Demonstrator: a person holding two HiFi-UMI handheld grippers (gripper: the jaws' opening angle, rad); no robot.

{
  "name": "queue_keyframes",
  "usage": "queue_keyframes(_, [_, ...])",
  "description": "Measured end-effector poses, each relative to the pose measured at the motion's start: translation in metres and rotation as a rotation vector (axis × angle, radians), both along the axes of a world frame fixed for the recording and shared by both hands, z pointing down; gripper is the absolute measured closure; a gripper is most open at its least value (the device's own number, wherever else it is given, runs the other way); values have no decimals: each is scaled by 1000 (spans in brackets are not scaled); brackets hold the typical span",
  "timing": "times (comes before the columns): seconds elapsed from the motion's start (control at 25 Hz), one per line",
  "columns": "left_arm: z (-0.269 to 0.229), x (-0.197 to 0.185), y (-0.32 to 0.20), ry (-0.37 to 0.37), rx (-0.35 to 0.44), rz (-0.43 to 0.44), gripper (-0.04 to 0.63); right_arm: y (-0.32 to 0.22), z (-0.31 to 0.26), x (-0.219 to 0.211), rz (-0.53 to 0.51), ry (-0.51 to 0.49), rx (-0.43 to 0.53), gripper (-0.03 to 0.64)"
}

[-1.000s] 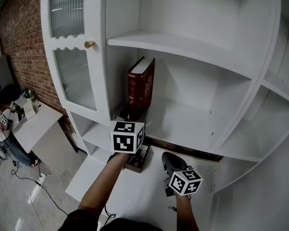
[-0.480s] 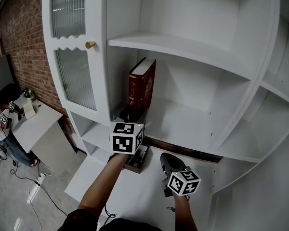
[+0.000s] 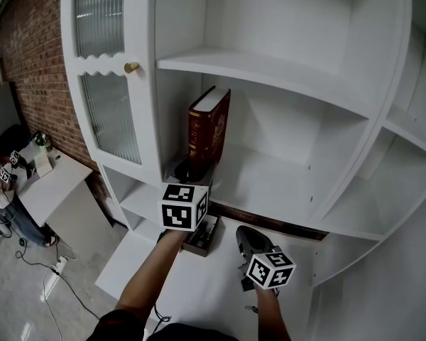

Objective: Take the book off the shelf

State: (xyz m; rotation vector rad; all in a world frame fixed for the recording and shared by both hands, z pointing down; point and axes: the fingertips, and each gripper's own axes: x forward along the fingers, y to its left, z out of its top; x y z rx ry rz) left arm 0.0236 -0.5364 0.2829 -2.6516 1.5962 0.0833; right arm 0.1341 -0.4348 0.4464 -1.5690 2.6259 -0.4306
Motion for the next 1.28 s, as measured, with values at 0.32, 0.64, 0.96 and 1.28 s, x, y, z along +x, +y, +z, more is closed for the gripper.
queue_keyframes(0.32, [-4, -1, 8, 38, 12, 15, 367, 1, -4, -1, -4, 7, 7, 597])
queue_keyframes(0.64, [-7, -1, 23, 42, 26, 33, 367, 10, -9, -5, -12, 20, 18, 597])
queue_keyframes(0.96, [-7, -10, 43, 49, 34, 52, 367, 21, -23, -11, -12, 41, 46, 597])
queue_keyframes(1.28, [-10, -25, 76, 61, 66, 60, 367, 34, -38, -25, -16, 68, 77, 597])
